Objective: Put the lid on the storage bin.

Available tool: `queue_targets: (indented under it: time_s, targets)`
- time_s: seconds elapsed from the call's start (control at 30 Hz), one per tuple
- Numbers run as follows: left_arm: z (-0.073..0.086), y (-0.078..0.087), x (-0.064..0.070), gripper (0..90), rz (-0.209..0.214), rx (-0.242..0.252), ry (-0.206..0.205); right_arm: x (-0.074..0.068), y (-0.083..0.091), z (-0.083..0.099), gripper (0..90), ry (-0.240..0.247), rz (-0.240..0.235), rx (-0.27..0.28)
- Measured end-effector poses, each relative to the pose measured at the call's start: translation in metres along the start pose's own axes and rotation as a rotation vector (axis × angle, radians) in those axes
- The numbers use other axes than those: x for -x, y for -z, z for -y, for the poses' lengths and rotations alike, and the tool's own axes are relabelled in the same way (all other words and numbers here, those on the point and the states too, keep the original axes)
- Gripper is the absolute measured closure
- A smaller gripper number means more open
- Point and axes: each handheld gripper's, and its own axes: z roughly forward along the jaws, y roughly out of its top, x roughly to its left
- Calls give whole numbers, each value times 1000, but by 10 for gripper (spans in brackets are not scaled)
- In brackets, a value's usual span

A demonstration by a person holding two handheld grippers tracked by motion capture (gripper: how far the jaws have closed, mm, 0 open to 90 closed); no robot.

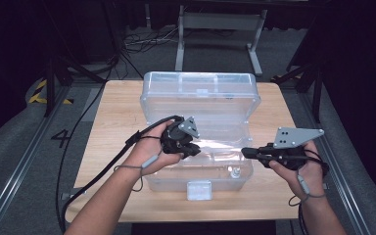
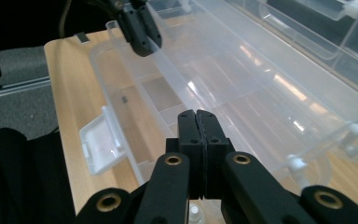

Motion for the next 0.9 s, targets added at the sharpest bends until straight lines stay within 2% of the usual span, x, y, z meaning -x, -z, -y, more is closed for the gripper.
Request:
queue_targets:
  time_s: [0.13, 0.53, 0.9]
  targets:
    - [0, 0, 0, 848, 1, 1, -2, 6, 3, 3, 900, -38, 24, 38]
    - [2, -1, 2, 847, 3, 2, 2, 19, 6, 11, 900, -134, 56, 152]
    - [6, -3, 6, 845, 9, 11, 5, 27, 4, 16, 900, -191, 96, 200]
